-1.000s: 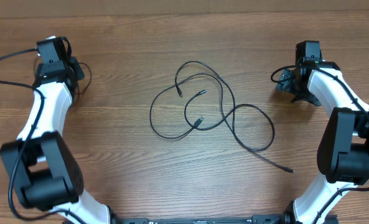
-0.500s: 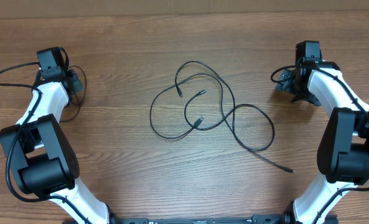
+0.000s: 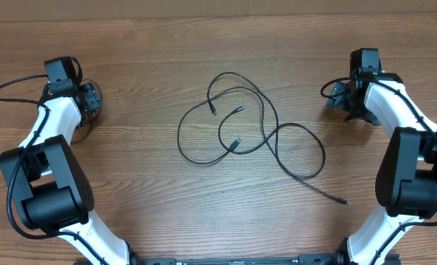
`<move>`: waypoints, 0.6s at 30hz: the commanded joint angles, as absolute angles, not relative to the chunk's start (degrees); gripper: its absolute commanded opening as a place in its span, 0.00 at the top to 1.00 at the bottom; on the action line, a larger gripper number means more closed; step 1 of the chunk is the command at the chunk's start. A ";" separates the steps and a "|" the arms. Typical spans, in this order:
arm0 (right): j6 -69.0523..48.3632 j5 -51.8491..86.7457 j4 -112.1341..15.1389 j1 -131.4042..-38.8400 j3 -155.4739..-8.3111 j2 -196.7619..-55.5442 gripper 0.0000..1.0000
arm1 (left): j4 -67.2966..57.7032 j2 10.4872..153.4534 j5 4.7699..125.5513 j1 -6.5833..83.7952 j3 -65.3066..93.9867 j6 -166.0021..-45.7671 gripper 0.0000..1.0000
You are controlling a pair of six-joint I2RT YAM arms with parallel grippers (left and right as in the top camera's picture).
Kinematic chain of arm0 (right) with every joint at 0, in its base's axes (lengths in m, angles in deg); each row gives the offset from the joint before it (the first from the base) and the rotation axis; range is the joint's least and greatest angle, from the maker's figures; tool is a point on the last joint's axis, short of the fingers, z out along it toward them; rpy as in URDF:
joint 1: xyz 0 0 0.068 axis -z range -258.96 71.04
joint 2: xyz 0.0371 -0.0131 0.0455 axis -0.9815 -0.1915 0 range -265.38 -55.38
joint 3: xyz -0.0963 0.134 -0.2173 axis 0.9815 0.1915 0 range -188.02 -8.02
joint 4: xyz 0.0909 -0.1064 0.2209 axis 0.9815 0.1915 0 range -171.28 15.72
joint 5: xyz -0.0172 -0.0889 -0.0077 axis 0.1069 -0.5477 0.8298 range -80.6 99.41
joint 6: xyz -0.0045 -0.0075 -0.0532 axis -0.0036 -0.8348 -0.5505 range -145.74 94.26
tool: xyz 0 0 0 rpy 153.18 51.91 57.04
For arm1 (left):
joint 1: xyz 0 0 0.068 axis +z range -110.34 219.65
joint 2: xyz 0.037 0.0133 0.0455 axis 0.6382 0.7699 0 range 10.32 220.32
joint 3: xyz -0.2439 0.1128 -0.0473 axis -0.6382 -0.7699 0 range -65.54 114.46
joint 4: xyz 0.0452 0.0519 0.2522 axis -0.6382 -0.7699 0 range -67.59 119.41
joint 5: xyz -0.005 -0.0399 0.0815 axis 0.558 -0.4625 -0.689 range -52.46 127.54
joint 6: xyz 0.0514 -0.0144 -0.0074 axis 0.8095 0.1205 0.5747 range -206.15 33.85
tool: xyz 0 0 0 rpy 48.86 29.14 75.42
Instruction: Untangle cables
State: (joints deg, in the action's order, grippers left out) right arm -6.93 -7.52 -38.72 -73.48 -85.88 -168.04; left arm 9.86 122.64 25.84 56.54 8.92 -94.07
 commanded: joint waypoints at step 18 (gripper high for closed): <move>-7.09 -7.85 -39.02 -73.68 -85.62 -166.73 0.00 | -6.23 123.31 17.51 56.63 9.84 -111.05 0.01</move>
